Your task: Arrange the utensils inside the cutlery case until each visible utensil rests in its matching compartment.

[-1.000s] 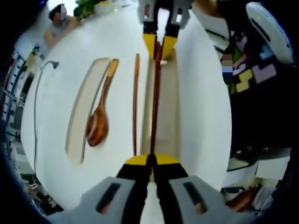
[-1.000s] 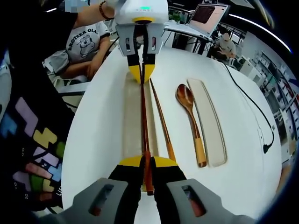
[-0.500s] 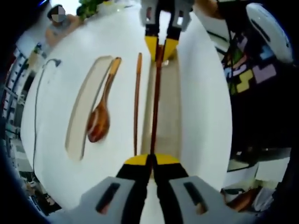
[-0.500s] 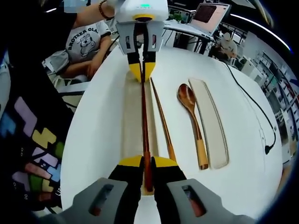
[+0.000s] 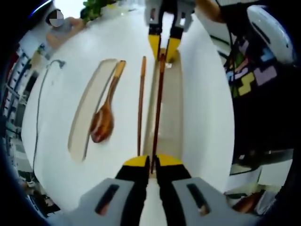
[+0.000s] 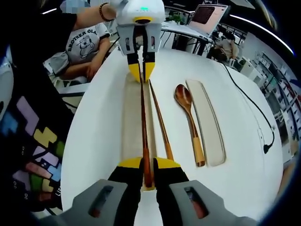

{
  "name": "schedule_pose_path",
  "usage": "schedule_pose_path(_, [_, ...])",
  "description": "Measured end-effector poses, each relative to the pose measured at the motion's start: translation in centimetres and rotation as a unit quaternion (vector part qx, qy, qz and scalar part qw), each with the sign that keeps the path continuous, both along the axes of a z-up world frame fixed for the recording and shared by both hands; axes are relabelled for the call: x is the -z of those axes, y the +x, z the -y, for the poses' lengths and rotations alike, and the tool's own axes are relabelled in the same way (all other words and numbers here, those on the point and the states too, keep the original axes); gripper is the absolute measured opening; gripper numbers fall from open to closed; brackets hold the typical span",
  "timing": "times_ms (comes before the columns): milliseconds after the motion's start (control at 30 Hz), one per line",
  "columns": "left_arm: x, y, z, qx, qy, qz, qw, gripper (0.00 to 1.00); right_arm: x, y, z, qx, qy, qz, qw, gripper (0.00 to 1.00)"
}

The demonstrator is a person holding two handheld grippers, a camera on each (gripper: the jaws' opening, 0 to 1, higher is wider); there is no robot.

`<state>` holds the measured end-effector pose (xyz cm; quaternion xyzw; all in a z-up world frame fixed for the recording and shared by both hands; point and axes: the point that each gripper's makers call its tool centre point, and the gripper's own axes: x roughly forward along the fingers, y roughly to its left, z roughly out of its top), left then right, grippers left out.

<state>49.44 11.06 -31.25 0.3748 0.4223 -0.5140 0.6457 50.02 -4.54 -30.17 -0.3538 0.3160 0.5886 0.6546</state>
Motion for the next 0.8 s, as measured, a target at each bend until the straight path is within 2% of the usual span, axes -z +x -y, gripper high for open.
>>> schedule_pose_path(167, [-1.6, 0.2, 0.5, -0.012, -0.031, -0.001, 0.9994, 0.05, -1.4, 0.6, 0.5, 0.006, 0.018, 0.006, 0.9998, 0.08])
schedule_pose_path(400, [-2.4, 1.5, 1.1, -0.013, -0.03, 0.006, 0.9995, 0.05, -2.3, 2.7, 0.6, 0.014, 0.019, 0.018, 0.9996, 0.09])
schedule_pose_path(567, [-2.1, 2.3, 1.8, -0.011, -0.023, -0.001, 0.9997, 0.06, -1.8, 3.4, 0.5, 0.012, 0.009, 0.017, 0.9998, 0.09])
schedule_pose_path(800, [-1.3, 3.9, 2.8, -0.012, -0.021, -0.008, 0.9997, 0.06, -0.2, 4.0, 0.6, -0.005, -0.014, -0.001, 0.9999, 0.09])
